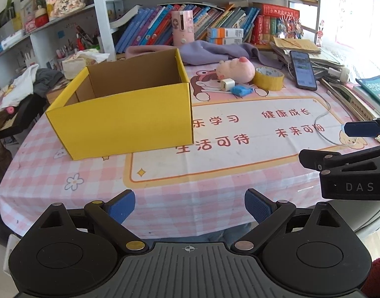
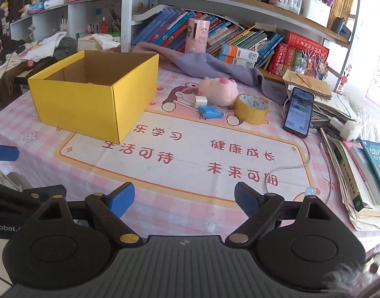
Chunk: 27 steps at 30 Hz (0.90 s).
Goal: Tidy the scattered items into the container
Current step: 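Move the left tool to the blue packet while the right tool approaches the tape roll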
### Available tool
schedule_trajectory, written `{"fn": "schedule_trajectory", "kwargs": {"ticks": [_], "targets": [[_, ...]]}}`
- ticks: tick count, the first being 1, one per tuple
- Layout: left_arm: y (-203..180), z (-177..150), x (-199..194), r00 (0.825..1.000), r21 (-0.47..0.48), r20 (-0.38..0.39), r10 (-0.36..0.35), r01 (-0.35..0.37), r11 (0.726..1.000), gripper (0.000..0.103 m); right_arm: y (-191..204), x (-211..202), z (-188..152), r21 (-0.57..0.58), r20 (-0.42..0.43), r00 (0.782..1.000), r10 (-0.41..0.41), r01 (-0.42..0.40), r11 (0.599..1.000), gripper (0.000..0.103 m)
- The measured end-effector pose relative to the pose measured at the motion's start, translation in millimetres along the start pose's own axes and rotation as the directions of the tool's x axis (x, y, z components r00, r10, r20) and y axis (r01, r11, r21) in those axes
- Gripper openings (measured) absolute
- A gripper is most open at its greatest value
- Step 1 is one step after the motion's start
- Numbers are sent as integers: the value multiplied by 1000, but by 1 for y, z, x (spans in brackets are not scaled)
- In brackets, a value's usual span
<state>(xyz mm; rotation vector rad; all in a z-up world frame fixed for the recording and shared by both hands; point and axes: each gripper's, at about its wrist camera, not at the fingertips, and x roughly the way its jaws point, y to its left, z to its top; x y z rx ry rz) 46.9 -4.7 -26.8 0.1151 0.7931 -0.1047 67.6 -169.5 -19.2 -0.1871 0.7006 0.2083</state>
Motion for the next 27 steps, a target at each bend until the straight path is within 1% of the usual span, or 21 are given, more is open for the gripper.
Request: {"fn": "schedule_trajectory", "kwargs": {"ticks": [3, 10, 17, 21, 27], "targets": [[-5, 4, 6, 1000, 6, -6, -9, 9, 1000, 97, -4, 3, 2, -7, -2, 1000, 0, 0, 1000, 87], [-22, 8, 18, 999, 66, -27, -39, 41, 997, 97, -19, 15, 1, 25, -30, 1000, -7, 8, 1000, 87], [-28, 19, 34, 998, 77, -40, -55, 58, 995, 97, -28, 30, 4, 33, -44, 999, -4, 6, 999, 87], [-38, 29, 47, 995, 89, -44, -85, 89, 992, 97, -40, 38, 9, 36, -53, 998, -19, 21, 999, 87], [-62, 50, 70, 988, 124, -46, -150, 155, 980, 97, -68, 53, 19, 57, -68, 996, -57, 61, 996, 87]]}}
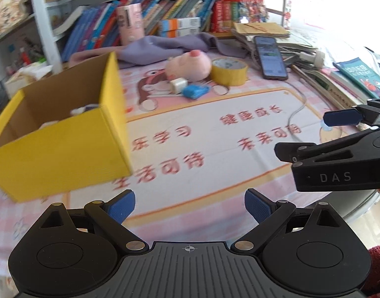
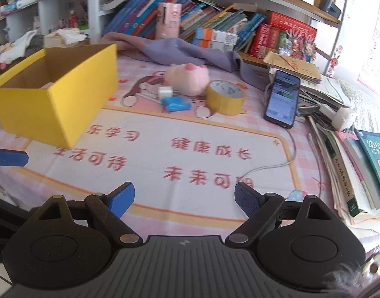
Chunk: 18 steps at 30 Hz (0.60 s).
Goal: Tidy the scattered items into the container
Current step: 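Move the left tool to the blue packet while the right tool approaches the tape roll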
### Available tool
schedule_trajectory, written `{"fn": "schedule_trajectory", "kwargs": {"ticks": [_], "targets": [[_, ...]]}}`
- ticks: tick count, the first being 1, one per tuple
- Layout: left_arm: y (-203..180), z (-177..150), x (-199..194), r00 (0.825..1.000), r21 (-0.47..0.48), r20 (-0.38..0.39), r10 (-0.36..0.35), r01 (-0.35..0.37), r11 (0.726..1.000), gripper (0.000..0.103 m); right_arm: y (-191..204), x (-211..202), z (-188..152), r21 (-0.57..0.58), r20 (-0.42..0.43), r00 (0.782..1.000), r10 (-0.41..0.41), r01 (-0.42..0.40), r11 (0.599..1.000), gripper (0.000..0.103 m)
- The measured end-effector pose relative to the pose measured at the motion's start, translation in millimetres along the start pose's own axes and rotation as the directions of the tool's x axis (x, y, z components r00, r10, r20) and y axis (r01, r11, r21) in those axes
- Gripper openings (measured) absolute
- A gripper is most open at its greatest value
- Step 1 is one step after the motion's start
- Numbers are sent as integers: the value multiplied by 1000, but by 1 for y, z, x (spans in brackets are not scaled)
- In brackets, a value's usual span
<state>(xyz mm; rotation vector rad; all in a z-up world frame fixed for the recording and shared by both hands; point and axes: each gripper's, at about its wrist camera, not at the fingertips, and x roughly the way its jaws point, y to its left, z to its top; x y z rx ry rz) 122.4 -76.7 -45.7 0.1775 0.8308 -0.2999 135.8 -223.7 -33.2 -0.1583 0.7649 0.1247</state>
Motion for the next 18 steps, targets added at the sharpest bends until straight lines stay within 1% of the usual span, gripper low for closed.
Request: {"fn": "schedule_trajectory", "kwargs": {"ticks": [4, 9, 13, 18], "targets": [[-12, 20, 19, 1000, 21, 6, -27, 27, 999, 97, -18, 11, 12, 4, -2, 1000, -21, 21, 1000, 87], [-23, 43, 37, 999, 18, 12, -38, 37, 999, 97, -44, 26, 27, 6, -3, 1000, -31, 31, 1000, 87], [-29, 62, 50, 1000, -5, 20, -20, 20, 1000, 97, -63, 39, 41, -6, 0, 1000, -16, 16, 1000, 87], [-34, 83, 67, 1000, -47, 24, 21, -19, 999, 97, -85, 58, 59, -24, 11, 1000, 25, -25, 999, 87]]}}
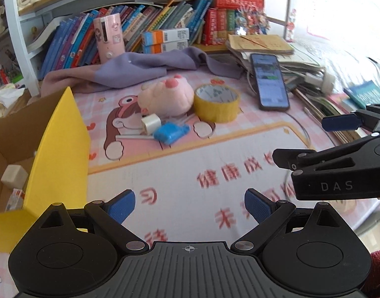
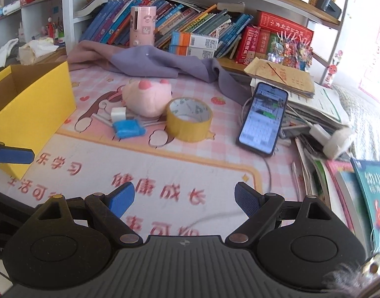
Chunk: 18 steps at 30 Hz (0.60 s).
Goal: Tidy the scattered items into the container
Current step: 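Move the left tool to the blue packet while the right tool approaches the tape roll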
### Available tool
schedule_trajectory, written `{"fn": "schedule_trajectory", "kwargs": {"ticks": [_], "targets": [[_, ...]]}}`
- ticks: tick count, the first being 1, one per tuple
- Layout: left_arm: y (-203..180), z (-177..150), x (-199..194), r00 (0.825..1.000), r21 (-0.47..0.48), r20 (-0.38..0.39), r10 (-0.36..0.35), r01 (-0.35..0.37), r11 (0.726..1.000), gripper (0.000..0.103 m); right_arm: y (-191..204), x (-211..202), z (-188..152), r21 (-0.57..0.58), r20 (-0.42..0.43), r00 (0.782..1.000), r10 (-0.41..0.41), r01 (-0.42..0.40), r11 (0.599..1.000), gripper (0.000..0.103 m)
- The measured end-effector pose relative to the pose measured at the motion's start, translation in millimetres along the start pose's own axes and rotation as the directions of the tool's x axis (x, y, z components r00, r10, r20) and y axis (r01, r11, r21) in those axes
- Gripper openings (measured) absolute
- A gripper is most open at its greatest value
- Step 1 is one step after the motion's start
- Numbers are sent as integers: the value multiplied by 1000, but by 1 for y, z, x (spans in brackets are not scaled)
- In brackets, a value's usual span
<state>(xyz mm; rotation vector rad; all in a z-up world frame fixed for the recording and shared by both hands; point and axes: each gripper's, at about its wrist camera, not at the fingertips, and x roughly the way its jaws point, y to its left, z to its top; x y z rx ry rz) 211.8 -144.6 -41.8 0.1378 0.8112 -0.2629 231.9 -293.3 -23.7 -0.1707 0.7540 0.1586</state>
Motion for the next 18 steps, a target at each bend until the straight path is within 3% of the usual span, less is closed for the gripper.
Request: {"fn": "schedule_trajectory", "kwargs": {"ticks": [10, 18], "targets": [[-7, 35, 39, 995, -49, 11, 103, -102, 994, 94, -40, 50, 36, -8, 19, 995, 101, -101, 995, 87], [-3, 56, 82, 989, -85, -11, 150, -150, 985, 80, -52, 100, 68, -41, 9, 988, 153, -153, 987, 87]]}}
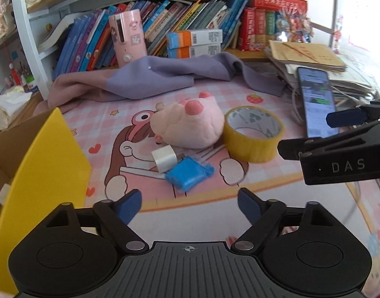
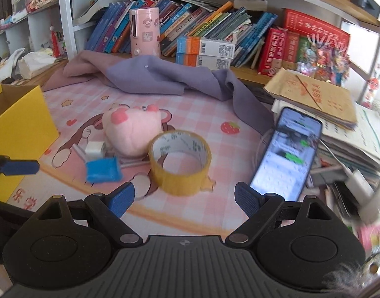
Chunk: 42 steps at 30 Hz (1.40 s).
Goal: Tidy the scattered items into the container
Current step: 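Move the left tool to the blue packet while the right tool approaches the tape roll, then close the left tool on the blue packet while the right tool grasps the tape roll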
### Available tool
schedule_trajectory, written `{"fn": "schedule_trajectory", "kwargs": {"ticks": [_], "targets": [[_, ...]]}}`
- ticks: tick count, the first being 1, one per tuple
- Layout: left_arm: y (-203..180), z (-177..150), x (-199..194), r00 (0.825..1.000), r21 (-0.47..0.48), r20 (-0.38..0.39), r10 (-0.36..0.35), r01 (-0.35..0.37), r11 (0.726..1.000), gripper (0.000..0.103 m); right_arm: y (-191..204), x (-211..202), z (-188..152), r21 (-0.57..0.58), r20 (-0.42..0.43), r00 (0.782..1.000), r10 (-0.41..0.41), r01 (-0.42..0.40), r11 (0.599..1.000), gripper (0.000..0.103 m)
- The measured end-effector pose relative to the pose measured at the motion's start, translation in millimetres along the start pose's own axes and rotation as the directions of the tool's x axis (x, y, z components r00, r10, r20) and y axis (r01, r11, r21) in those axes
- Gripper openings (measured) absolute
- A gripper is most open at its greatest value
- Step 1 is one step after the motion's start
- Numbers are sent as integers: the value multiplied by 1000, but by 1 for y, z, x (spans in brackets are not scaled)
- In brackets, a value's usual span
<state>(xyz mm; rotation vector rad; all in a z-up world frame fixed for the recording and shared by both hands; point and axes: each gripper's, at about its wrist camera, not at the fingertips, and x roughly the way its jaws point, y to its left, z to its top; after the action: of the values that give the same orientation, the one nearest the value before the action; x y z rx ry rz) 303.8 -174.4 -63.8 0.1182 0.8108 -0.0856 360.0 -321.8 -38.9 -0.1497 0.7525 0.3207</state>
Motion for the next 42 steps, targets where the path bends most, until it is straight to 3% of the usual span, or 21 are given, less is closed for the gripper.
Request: {"fn": "schedule_trajectory", "kwargs": {"ticks": [11, 25, 28, 31, 34, 35, 42], "targets": [[4, 14, 49, 999, -101, -53, 9, -15, 995, 74, -9, 62, 22, -45, -69, 997, 35, -38, 998, 88], [5, 18, 76, 997, -153, -80, 23, -35, 988, 70, -7, 99, 30, -61, -114, 991, 77, -85, 995, 90], [1, 16, 75, 997, -128, -65, 36, -44, 991, 63, -7, 104, 30, -63, -122, 990, 77, -85, 994, 90], [2, 16, 74, 998, -134, -60, 33, -40, 990, 58, -7, 107, 29, -68, -136, 987, 88, -98, 993, 82], [5, 16, 67, 999, -139, -47, 21, -27, 990, 43, -5, 106, 28, -77, -136, 986, 92, -104, 992, 81], [6, 16, 66, 998, -138, -56, 11, -18, 990, 33, -6, 105, 28, -74, -139, 985, 98, -109, 991, 81], [6, 13, 59, 998, -121, -64, -19, 12, 993, 29, -3, 89, 25, -71, -120, 986, 114, -124, 990, 81]]}}
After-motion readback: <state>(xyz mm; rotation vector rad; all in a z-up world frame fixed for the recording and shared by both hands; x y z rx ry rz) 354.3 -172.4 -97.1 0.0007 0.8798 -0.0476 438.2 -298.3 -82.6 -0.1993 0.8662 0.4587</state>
